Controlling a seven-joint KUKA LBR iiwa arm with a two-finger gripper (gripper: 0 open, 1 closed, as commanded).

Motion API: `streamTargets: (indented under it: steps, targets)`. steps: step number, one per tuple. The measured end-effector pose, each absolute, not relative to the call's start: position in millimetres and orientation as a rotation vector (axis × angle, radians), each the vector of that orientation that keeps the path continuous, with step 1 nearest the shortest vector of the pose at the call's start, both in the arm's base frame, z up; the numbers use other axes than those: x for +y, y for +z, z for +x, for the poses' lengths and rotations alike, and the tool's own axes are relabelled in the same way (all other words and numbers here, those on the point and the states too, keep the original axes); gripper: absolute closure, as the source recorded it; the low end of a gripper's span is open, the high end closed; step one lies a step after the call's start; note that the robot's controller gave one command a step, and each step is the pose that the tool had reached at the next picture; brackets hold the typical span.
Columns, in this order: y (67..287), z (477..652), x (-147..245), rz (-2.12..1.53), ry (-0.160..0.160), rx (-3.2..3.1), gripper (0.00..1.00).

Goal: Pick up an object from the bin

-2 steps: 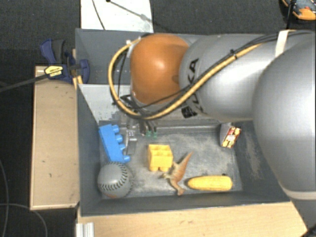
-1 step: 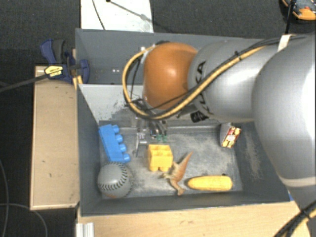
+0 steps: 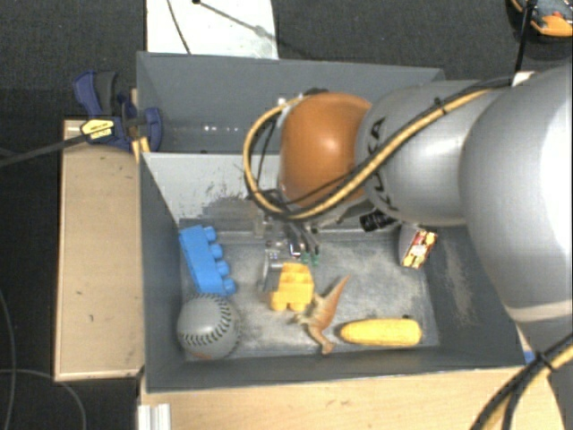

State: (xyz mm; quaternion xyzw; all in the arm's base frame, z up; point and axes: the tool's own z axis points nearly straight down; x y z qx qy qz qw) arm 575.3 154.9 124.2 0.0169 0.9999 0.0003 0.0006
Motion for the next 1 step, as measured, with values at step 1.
streamTargets:
  steps: [1]
  targets:
    - [122.6, 547.3, 149.0, 0.051, 0.001, 3.140, 0.00]
